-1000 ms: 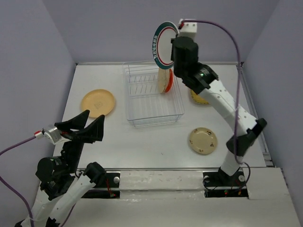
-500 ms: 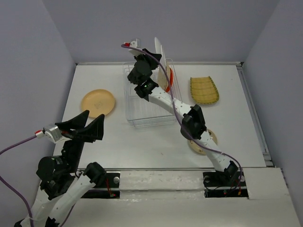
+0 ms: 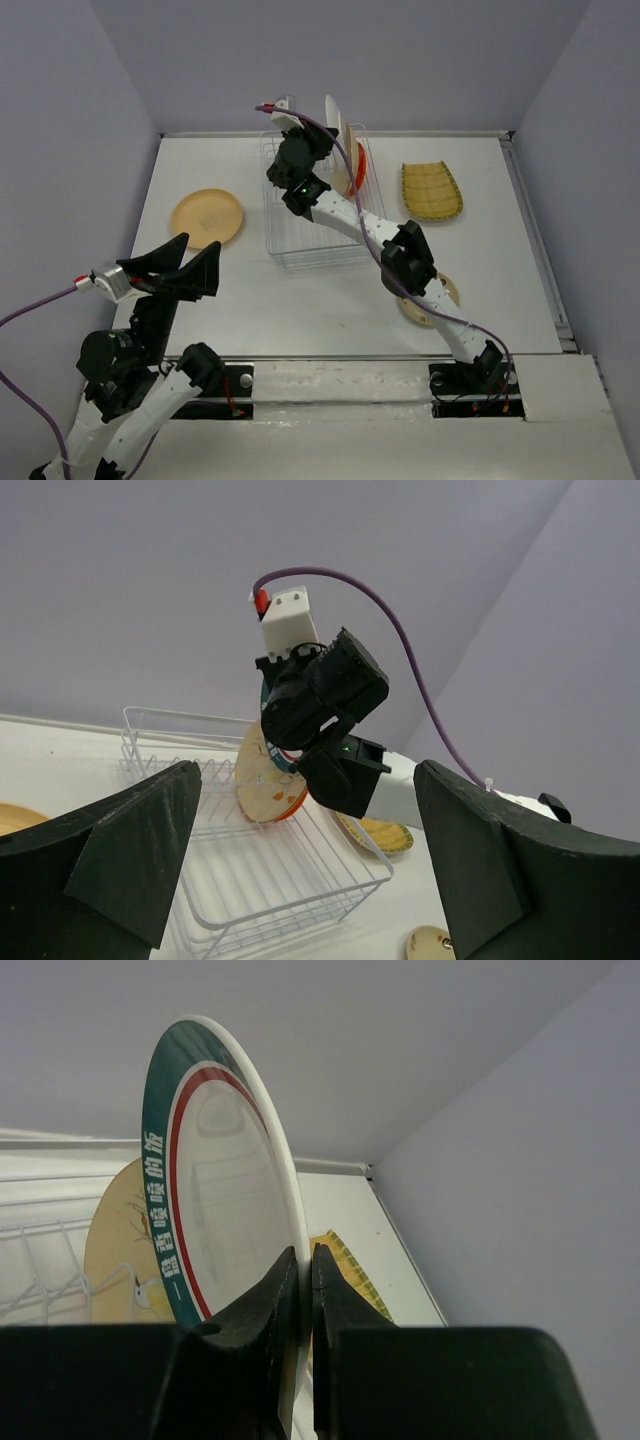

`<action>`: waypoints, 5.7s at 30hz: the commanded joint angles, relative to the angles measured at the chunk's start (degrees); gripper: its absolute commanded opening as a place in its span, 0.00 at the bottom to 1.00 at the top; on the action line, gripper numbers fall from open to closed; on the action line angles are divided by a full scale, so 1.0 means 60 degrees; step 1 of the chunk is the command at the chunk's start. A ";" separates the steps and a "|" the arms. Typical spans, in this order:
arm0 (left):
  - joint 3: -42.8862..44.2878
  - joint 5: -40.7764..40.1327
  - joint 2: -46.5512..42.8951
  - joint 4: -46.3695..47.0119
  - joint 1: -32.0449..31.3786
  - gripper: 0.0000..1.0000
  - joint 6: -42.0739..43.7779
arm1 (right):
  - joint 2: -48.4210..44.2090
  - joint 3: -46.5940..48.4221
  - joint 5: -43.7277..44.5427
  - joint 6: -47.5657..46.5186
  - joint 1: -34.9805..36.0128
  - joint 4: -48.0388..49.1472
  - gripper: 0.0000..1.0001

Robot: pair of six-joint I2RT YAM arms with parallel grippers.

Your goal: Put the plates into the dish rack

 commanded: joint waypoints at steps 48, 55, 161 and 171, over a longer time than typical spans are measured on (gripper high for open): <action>0.0313 0.0728 0.1542 0.0251 0.0097 0.99 -0.0091 | -1.1950 -1.2858 -1.1047 1.5555 -0.2981 -0.8137 0.72; 0.0327 0.1050 0.1850 0.0251 0.0126 0.99 -0.0164 | -1.6083 -1.6967 -1.1983 1.7621 -0.4885 -0.9964 0.73; 0.0357 0.1080 0.1484 0.0354 0.0507 0.99 -0.0106 | -0.0810 0.2134 -0.1687 0.9391 -0.0009 -1.0157 0.07; 0.0357 0.1050 0.1572 0.0339 0.0449 0.99 -0.0106 | -0.0135 0.2135 -0.1760 0.9288 -0.0009 -0.9820 0.07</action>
